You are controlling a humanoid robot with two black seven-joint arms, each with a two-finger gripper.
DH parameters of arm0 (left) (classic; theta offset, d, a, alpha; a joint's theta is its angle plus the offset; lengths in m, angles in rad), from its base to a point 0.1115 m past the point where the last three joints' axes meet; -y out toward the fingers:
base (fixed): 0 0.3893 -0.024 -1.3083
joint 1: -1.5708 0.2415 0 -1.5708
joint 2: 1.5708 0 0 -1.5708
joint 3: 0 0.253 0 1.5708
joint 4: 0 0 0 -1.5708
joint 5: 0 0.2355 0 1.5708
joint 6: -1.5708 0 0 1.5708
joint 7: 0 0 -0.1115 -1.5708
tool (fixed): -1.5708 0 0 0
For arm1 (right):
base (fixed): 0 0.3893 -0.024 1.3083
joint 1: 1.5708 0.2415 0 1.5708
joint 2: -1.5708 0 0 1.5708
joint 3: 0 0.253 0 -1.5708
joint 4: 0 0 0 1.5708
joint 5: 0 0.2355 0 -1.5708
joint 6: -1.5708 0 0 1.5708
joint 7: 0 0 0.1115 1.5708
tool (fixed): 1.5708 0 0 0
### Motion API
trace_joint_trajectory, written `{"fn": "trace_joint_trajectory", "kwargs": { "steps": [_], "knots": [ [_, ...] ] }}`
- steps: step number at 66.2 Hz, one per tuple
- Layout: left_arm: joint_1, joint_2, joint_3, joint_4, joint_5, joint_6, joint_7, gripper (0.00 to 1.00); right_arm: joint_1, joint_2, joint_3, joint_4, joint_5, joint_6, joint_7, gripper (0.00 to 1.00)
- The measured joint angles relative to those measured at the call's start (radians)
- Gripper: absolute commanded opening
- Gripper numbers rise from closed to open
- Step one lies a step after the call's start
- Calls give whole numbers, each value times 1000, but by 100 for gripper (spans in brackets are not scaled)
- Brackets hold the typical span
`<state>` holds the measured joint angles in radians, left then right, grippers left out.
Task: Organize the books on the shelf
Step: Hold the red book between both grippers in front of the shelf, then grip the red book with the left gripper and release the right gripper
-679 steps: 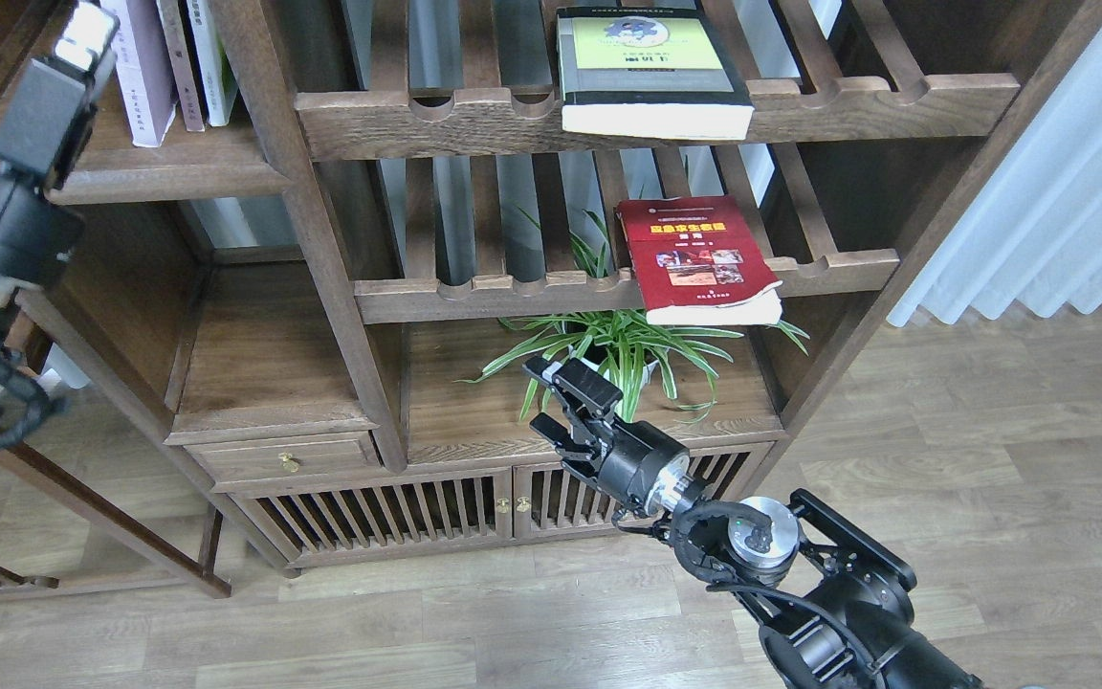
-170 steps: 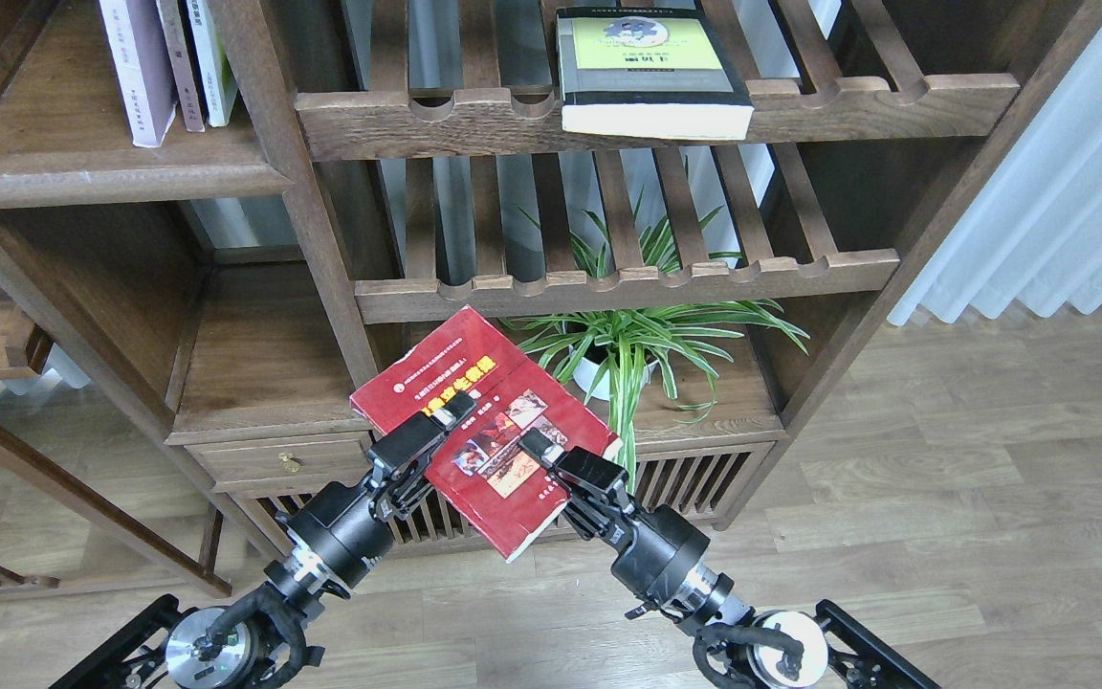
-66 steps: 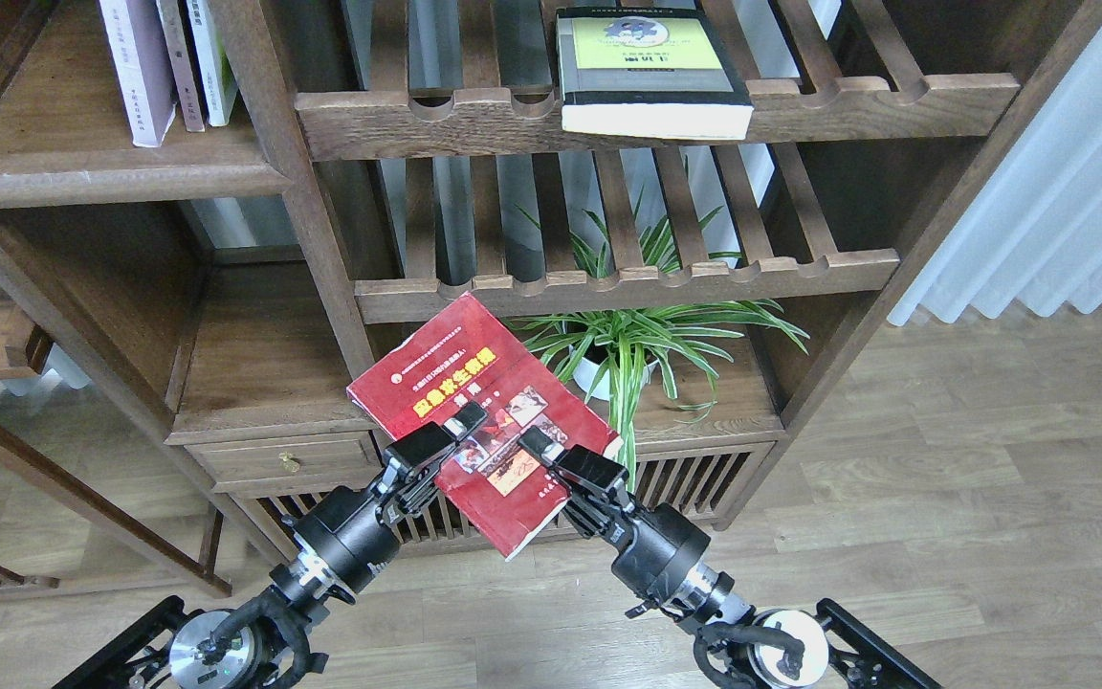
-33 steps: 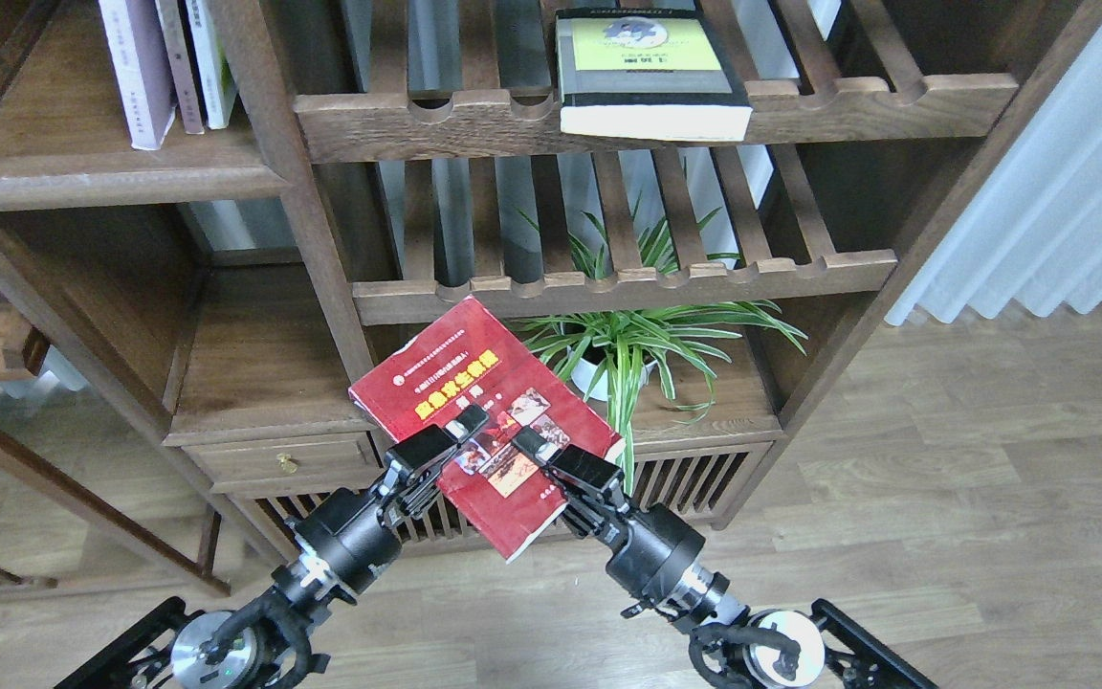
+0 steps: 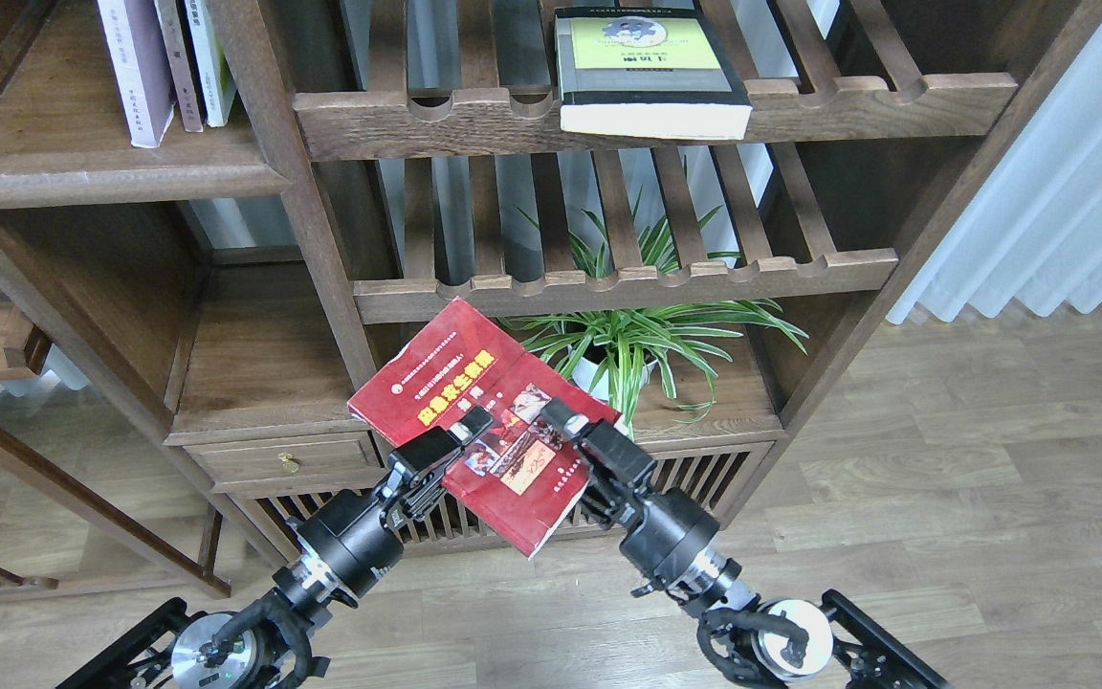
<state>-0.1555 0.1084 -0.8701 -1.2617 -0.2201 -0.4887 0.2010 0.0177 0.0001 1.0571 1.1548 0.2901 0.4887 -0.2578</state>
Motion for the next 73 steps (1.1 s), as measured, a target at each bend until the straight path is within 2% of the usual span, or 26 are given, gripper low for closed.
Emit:
{"fn": "trace_joint_trajectory", "kwargs": {
  "steps": [26, 40, 73],
  "knots": [
    [12, 24, -3, -52, -2, 0, -3, 7, 0, 0, 88, -56, 1, -2, 3, 88],
    [37, 35, -1, -107, -4, 0, -25, 7, 2, 0, 98, -57, 1, -48, 39, 88],
    [15, 25, 3, -123, 9, 0, -22, 7, -1, 0, 79, -58, -63, -134, 45, 88]
  ]
}}
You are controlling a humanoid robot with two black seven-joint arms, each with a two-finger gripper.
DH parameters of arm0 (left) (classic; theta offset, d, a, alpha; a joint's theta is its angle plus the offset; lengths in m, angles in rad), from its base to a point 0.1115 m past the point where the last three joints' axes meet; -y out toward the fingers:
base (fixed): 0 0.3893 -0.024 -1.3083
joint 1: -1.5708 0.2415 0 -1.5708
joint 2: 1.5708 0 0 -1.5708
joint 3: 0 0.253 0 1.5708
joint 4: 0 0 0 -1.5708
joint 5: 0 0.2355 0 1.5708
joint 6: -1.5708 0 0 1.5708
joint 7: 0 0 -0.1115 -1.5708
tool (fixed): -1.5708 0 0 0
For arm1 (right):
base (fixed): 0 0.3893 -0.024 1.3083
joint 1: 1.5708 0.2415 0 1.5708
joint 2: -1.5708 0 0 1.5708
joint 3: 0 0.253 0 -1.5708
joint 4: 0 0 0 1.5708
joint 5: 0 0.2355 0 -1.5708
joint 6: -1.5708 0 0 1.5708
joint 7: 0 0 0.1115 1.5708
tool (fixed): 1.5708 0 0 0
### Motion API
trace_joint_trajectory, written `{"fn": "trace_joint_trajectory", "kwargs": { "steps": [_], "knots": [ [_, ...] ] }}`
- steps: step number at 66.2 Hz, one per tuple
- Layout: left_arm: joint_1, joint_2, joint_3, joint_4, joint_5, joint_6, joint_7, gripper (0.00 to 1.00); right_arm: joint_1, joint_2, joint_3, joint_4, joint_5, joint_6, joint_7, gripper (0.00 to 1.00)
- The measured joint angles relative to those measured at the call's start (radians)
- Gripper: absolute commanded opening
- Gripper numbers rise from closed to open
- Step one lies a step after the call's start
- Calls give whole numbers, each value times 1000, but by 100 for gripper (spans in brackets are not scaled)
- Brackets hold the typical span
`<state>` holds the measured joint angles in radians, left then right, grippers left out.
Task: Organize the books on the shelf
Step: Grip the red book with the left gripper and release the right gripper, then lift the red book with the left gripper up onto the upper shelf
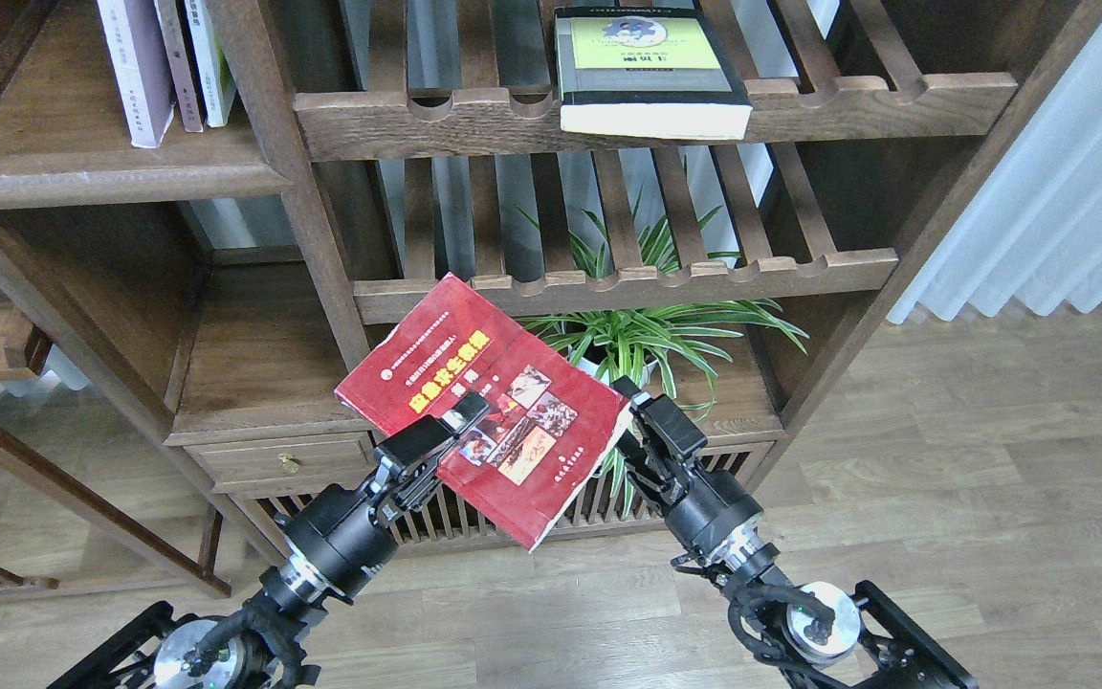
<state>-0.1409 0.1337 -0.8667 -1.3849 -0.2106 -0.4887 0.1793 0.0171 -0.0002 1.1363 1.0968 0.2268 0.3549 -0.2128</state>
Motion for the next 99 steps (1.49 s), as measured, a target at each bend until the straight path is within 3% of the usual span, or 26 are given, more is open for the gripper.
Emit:
{"fn": "trace_joint_trajectory", "kwargs": {
  "steps": [29, 46, 99],
  "knots": [
    [-62, 41, -22, 0, 220, 0, 20, 6, -1, 0, -3, 0, -29, -7, -1, 88],
    [-122, 143, -91, 1, 271, 0, 51, 5, 0, 0, -3, 1, -29, -7, -2, 88],
    [-146, 368, -247, 0, 229, 0, 30, 5, 9, 0, -18, 2, -35, -7, -2, 88]
  ]
}}
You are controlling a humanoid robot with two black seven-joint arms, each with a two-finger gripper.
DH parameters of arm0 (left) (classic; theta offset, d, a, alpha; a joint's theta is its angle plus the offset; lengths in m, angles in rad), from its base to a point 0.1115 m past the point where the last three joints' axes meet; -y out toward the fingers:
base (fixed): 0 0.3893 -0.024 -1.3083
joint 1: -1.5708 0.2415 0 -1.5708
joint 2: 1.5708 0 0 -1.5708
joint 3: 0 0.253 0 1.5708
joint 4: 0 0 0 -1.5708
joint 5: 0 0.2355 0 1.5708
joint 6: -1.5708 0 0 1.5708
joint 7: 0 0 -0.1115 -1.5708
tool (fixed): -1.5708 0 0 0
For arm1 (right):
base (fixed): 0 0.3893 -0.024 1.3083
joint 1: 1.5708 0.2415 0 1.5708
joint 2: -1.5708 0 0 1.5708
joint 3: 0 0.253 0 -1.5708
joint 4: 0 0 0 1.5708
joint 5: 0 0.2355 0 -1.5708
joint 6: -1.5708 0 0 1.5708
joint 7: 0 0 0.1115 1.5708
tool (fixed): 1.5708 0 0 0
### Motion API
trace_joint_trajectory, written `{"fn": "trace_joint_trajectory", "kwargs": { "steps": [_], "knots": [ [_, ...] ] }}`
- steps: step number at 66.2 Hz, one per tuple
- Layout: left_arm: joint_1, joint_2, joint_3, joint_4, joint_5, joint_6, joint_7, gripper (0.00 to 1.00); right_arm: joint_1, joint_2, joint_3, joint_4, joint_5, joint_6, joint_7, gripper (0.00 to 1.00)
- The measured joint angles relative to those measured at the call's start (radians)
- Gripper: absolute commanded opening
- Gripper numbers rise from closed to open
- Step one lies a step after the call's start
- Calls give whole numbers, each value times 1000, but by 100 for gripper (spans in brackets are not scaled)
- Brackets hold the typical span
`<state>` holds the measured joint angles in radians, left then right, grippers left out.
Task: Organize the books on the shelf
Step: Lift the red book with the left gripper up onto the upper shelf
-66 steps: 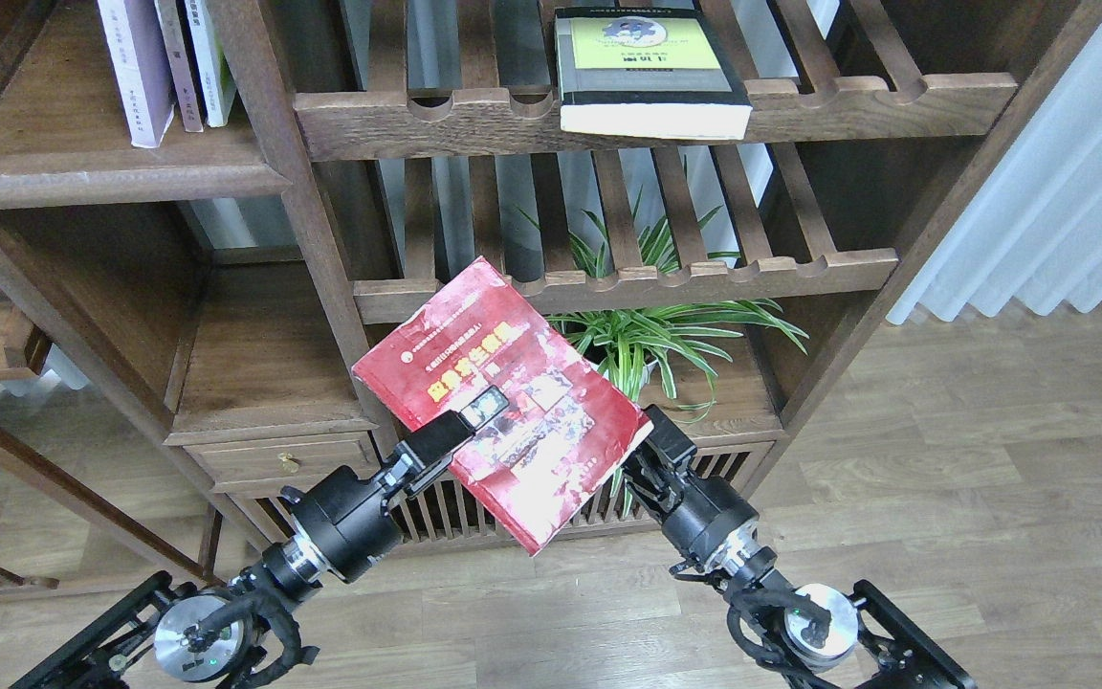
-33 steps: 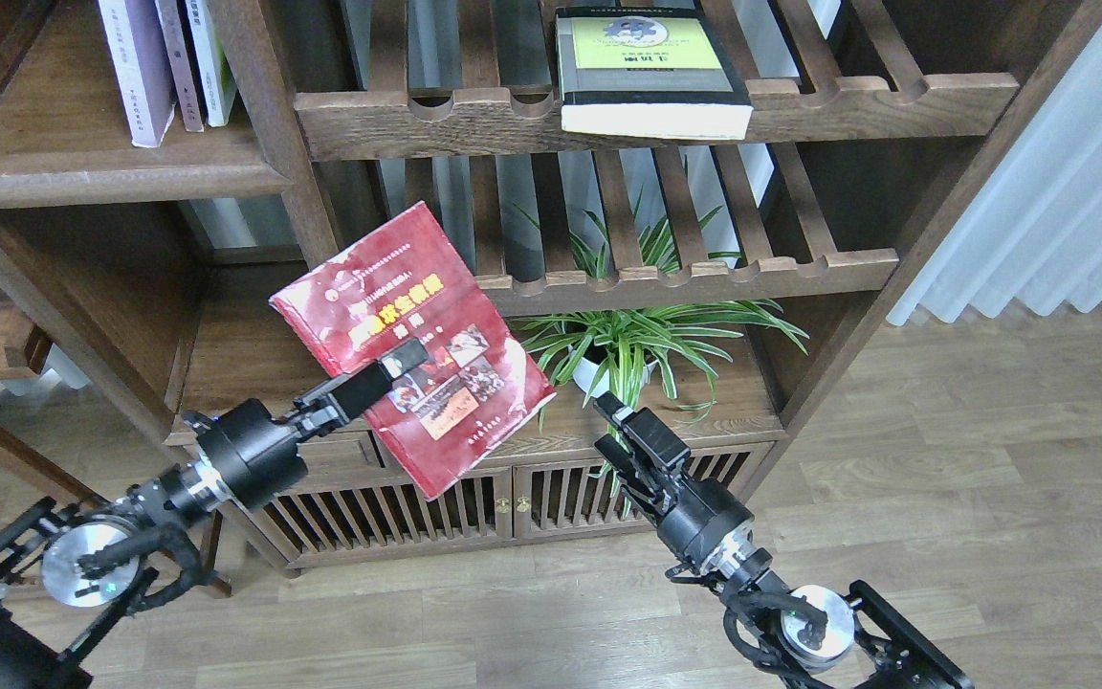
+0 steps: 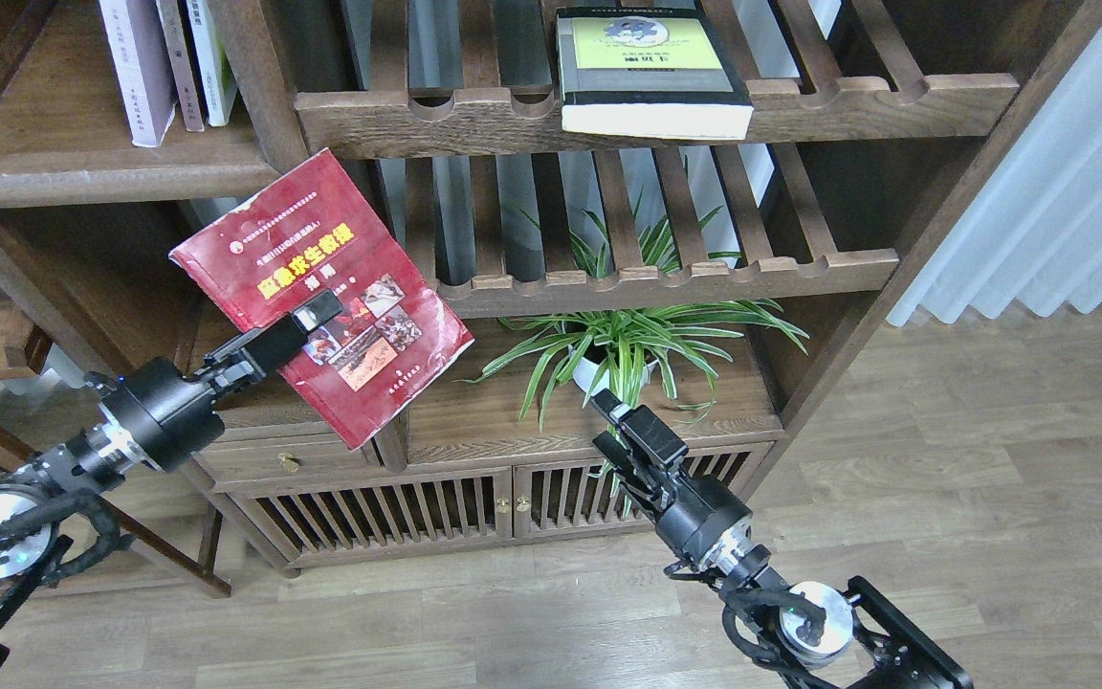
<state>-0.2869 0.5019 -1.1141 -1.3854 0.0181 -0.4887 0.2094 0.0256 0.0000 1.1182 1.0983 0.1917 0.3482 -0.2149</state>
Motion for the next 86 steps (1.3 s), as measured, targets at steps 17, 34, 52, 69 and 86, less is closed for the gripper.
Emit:
{"fn": "trace_joint_trajectory", "kwargs": {
  "steps": [17, 34, 52, 69, 86],
  "knots": [
    [0, 99, -43, 1, -91, 0, -3, 5, 1, 0, 0, -3, -1, 0, 0, 88],
    [0, 193, -101, 2, -158, 0, -23, 5, 10, 0, 0, -6, 0, 0, 0, 88],
    [-8, 243, -137, 2, -171, 0, -32, 5, 8, 0, 1, -6, 0, 0, 0, 88],
    [-14, 316, -161, 3, -178, 0, -34, 5, 9, 0, 0, -6, 0, 0, 0, 88],
    [-13, 438, -185, 26, -241, 0, -34, 5, 18, 0, -13, -8, -1, 0, 1, 88]
  ]
}}
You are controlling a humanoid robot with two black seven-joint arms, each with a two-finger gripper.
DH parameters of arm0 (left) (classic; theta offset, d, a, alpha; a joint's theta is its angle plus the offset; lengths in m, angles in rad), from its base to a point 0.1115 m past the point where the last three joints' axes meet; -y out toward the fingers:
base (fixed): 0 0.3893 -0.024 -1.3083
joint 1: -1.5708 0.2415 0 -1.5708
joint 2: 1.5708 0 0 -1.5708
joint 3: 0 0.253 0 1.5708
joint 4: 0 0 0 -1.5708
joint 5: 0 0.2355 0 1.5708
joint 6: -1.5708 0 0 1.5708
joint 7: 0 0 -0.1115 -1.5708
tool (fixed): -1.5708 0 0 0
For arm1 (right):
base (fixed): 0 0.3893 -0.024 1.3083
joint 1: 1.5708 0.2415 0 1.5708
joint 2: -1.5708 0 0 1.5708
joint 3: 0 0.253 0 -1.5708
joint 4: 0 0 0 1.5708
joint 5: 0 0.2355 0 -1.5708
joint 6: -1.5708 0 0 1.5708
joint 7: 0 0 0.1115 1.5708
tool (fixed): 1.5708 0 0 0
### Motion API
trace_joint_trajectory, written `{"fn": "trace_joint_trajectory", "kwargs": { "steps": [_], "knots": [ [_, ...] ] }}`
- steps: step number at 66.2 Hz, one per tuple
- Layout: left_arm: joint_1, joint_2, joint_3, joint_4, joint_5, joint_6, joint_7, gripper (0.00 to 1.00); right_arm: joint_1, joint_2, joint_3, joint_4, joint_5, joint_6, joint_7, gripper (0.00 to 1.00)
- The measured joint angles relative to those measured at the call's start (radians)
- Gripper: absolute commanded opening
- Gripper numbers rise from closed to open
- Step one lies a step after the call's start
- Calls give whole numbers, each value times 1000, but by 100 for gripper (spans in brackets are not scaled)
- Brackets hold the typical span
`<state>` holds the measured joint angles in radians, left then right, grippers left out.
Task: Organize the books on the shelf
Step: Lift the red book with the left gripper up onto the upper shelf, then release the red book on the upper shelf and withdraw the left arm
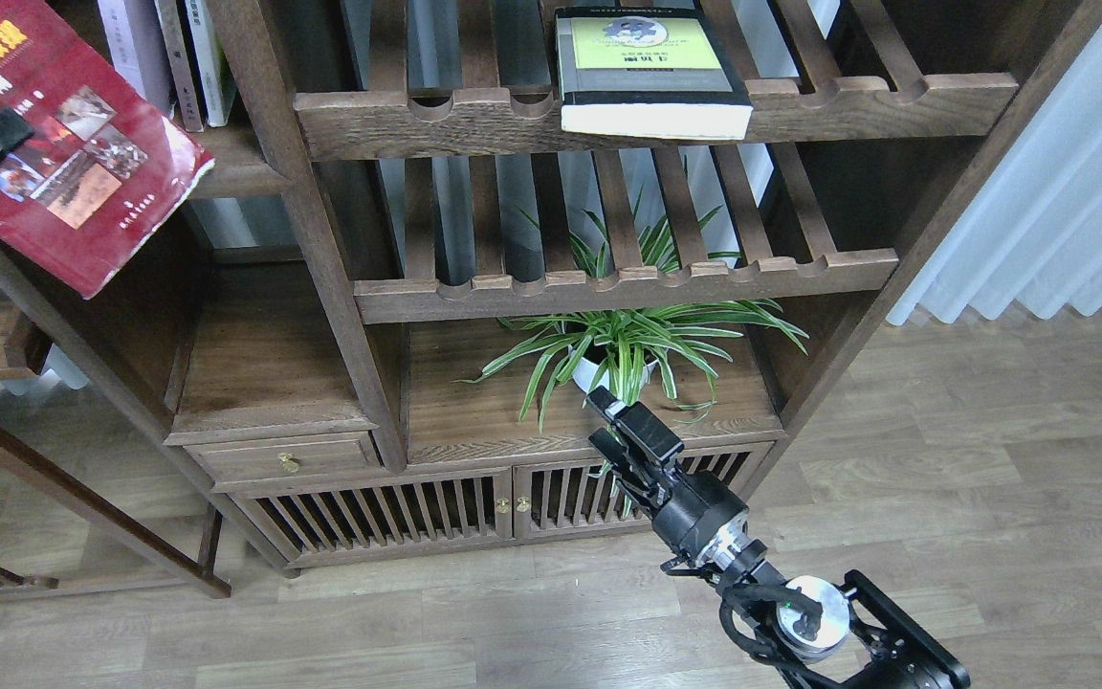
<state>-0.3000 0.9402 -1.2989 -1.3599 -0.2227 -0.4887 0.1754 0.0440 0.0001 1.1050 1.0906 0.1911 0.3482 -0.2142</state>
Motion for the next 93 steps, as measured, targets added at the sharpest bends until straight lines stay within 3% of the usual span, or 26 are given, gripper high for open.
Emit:
{"fn": "trace_joint_trajectory", "kwargs": {
  "steps": [15, 39, 78, 93],
  "knots": [
    [-4, 87, -56, 58, -4, 0, 3, 6, 0, 0, -20, 0, 0, 0, 0, 88],
    [-122, 98, -63, 112, 55, 0, 42, 6, 7, 0, -62, 1, -12, 10, 1, 88],
    [-265, -71, -55, 161, 270, 0, 47, 6, 19, 0, -65, 2, -15, 12, 1, 88],
    [-331, -103, -47, 242, 322, 0, 73, 6, 19, 0, -65, 2, -15, 15, 1, 88]
  ]
}}
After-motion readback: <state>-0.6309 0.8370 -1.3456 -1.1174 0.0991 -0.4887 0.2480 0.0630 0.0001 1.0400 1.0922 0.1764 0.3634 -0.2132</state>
